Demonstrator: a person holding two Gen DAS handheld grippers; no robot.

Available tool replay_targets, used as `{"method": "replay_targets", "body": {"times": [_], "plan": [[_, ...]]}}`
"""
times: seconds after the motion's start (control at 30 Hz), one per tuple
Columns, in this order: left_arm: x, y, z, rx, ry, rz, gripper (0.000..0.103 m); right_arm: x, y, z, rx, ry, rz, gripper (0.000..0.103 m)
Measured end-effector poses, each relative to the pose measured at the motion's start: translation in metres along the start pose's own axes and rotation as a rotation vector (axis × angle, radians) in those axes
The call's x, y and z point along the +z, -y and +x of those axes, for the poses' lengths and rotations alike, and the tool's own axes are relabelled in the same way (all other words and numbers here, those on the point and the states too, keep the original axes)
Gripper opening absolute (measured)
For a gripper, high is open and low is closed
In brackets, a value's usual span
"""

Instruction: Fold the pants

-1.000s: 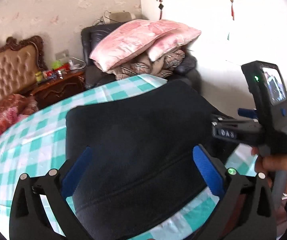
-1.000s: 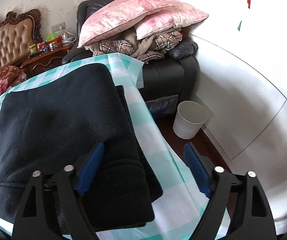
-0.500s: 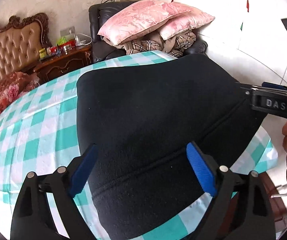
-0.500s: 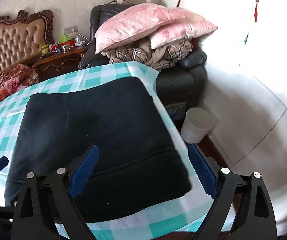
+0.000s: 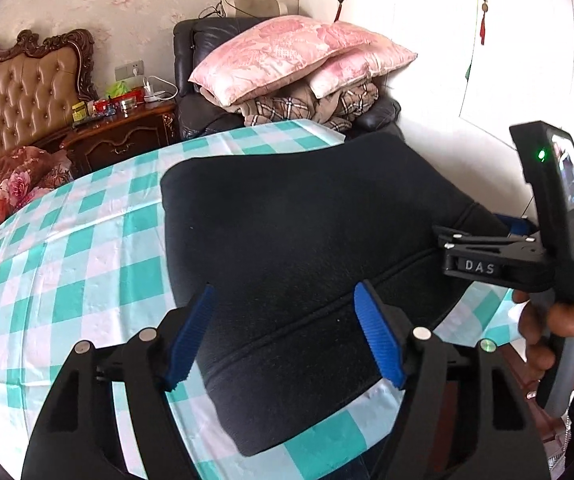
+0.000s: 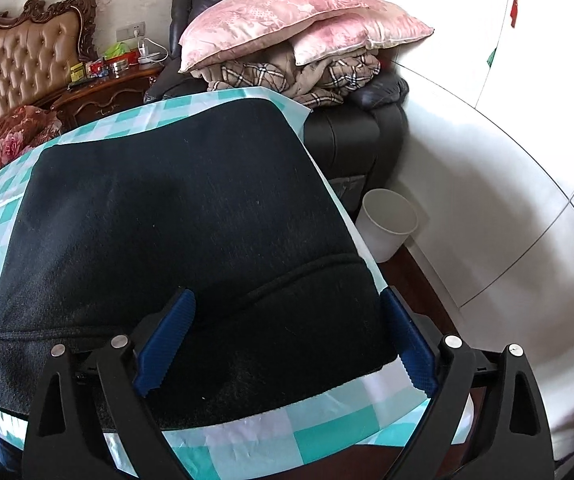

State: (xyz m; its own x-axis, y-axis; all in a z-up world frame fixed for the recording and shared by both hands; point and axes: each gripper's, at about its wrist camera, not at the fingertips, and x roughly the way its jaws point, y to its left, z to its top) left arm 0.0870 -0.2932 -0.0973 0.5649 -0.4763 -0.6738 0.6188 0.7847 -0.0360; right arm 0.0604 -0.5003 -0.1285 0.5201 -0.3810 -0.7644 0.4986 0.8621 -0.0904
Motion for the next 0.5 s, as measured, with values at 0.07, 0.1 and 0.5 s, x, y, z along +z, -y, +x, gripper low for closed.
{"method": "replay_targets", "body": {"times": [0.07,0.1,0.5], "plan": [[0.001,-0.002,-0.005,-0.012,0.002,-0.002,0.072,0.000,0.001,-0.002,0.000,-0.006,0.009,0.089],[0.001,-0.002,-0.009,-0.011,0.009,0.001,0.072,0.000,0.001,-0.004,0.001,-0.009,0.015,0.089],[0.000,-0.002,-0.020,-0.050,0.008,-0.022,0.080,-0.013,0.009,-0.032,-0.036,-0.008,0.005,0.089]]}}
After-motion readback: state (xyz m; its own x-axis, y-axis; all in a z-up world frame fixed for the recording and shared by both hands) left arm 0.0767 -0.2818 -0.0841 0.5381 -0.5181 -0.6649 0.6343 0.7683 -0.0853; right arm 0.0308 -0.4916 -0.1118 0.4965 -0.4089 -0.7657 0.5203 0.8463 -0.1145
